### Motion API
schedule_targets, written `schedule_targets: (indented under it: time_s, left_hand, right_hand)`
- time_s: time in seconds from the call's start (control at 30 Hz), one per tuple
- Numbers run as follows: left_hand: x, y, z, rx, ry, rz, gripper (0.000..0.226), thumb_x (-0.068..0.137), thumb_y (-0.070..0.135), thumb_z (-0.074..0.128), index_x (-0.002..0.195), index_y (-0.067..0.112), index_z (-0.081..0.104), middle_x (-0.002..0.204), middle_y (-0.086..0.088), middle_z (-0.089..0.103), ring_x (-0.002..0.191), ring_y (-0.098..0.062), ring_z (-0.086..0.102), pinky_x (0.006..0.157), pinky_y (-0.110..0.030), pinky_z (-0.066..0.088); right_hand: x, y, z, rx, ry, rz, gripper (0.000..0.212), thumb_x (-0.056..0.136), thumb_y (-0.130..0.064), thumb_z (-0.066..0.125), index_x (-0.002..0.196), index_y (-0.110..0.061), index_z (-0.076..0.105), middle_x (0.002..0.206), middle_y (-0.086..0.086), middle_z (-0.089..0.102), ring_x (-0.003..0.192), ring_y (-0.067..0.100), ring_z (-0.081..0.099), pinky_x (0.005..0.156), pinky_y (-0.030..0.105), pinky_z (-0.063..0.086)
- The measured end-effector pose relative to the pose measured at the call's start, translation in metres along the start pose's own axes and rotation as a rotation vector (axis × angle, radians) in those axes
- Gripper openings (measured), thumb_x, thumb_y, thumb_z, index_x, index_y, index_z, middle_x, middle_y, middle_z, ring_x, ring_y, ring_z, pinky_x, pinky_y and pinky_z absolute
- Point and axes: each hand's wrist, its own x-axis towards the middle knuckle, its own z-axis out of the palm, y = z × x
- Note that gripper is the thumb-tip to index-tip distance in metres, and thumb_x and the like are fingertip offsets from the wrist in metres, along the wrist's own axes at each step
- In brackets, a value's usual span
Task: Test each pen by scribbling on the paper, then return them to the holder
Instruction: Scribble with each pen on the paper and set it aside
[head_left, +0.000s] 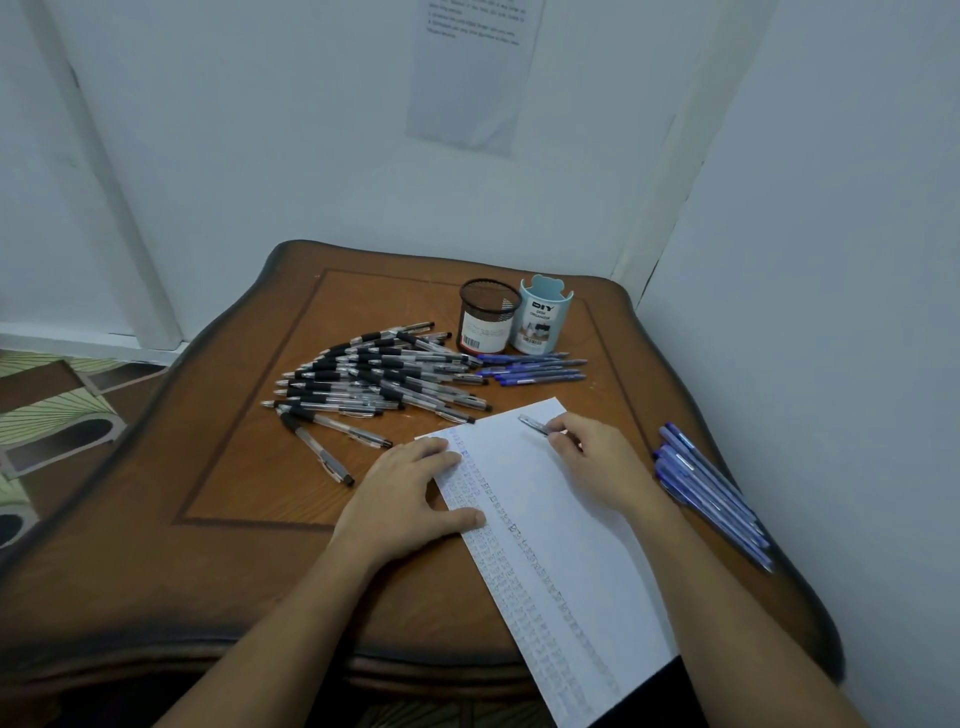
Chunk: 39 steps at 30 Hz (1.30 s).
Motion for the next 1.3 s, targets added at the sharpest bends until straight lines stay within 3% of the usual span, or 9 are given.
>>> schedule_targets:
  time_s: [0.23, 0.4, 0.5, 0.63, 0.77, 0.9, 1.0, 1.17, 1.3]
  left_hand:
    - [-0.003, 0.002, -0.001, -0.032, 0.011, 0.0, 0.096, 0.064, 0.083, 0.052, 0.145, 0.031, 0.045, 0.155, 0.012, 0.032, 0.142, -0.01, 0.025, 0.118, -0.036, 0.02]
    - [-0.002, 0.003, -0.001, -0.004, 0.018, -0.003, 0.084, 0.075, 0.074, 0.062, 0.146, 0.032, 0.043, 0.156, 0.013, 0.031, 0.142, -0.01, 0.024, 0.117, -0.036, 0.019]
    - [-0.002, 0.003, -0.001, -0.006, 0.016, -0.003, 0.085, 0.075, 0.075, 0.061, 0.146, 0.031, 0.043, 0.156, 0.012, 0.031, 0.142, -0.01, 0.025, 0.118, -0.037, 0.02]
    - [-0.002, 0.003, -0.001, 0.0, 0.016, -0.006, 0.085, 0.075, 0.075, 0.061, 0.146, 0.032, 0.042, 0.157, 0.012, 0.03, 0.143, -0.01, 0.024, 0.118, -0.037, 0.019]
    - [-0.001, 0.003, -0.001, 0.004, 0.013, -0.007, 0.085, 0.076, 0.075, 0.06, 0.147, 0.032, 0.042, 0.157, 0.013, 0.029, 0.143, -0.01, 0.023, 0.117, -0.036, 0.019]
    - [-0.001, 0.003, -0.001, 0.009, 0.013, -0.009, 0.085, 0.076, 0.076, 0.059, 0.147, 0.032, 0.042, 0.157, 0.012, 0.029, 0.143, -0.011, 0.023, 0.117, -0.036, 0.019]
    - [-0.001, 0.003, -0.001, 0.011, 0.012, -0.007, 0.085, 0.075, 0.076, 0.059, 0.147, 0.033, 0.041, 0.157, 0.013, 0.029, 0.143, -0.011, 0.023, 0.117, -0.037, 0.019]
    - [-0.001, 0.001, 0.0, -0.004, 0.033, 0.002, 0.084, 0.075, 0.075, 0.061, 0.145, 0.032, 0.044, 0.156, 0.012, 0.032, 0.142, -0.011, 0.025, 0.117, -0.036, 0.021]
    - [0.0, 0.001, 0.001, 0.013, 0.034, 0.01, 0.084, 0.075, 0.075, 0.06, 0.145, 0.031, 0.045, 0.155, 0.011, 0.033, 0.142, -0.011, 0.026, 0.116, -0.036, 0.021]
  right_hand:
    - [-0.009, 0.008, -0.01, -0.376, 0.047, -0.012, 0.029, 0.105, -0.043, 0.037, 0.114, -0.035, 0.063, 0.107, -0.008, 0.07, 0.1, 0.018, 0.062, 0.077, 0.037, 0.053]
    - [-0.007, 0.005, -0.019, -0.487, -0.123, 0.074, 0.045, 0.104, -0.054, 0.033, 0.148, -0.048, 0.038, 0.136, 0.0, 0.06, 0.119, 0.022, 0.057, 0.073, 0.031, 0.041]
    - [-0.011, 0.005, -0.025, -0.556, -0.088, 0.064, 0.054, 0.104, -0.053, 0.033, 0.155, -0.039, 0.025, 0.13, 0.005, 0.062, 0.115, 0.026, 0.06, 0.078, 0.035, 0.047]
    - [-0.013, 0.012, -0.039, -0.579, -0.025, 0.103, 0.044, 0.103, -0.032, 0.043, 0.146, -0.028, 0.038, 0.118, 0.007, 0.067, 0.104, 0.029, 0.064, 0.085, 0.037, 0.053]
    - [-0.013, 0.013, -0.054, -0.294, -0.043, 0.126, 0.026, 0.102, -0.012, 0.049, 0.124, -0.024, 0.044, 0.093, 0.005, 0.065, 0.071, 0.017, 0.06, 0.061, 0.023, 0.048]
    - [-0.026, -0.01, -0.044, 0.676, 0.018, 0.134, 0.028, 0.102, 0.003, 0.042, 0.103, -0.012, 0.066, 0.086, 0.015, 0.071, 0.075, 0.024, 0.067, 0.057, 0.024, 0.055]
    - [-0.03, -0.027, -0.025, 1.127, -0.024, 0.191, 0.037, 0.098, 0.003, 0.032, 0.104, -0.003, 0.067, 0.093, 0.017, 0.074, 0.084, 0.027, 0.07, 0.06, 0.031, 0.054]
    - [-0.032, -0.035, 0.011, 1.143, -0.035, 0.154, 0.004, 0.096, -0.011, 0.06, 0.096, -0.007, 0.061, 0.087, 0.019, 0.072, 0.078, 0.026, 0.067, 0.056, 0.031, 0.043]
    - [-0.027, -0.04, 0.03, 1.003, -0.014, 0.142, 0.037, 0.106, -0.023, 0.043, 0.091, -0.01, 0.074, 0.066, 0.01, 0.061, 0.06, 0.017, 0.05, 0.052, 0.029, 0.035]
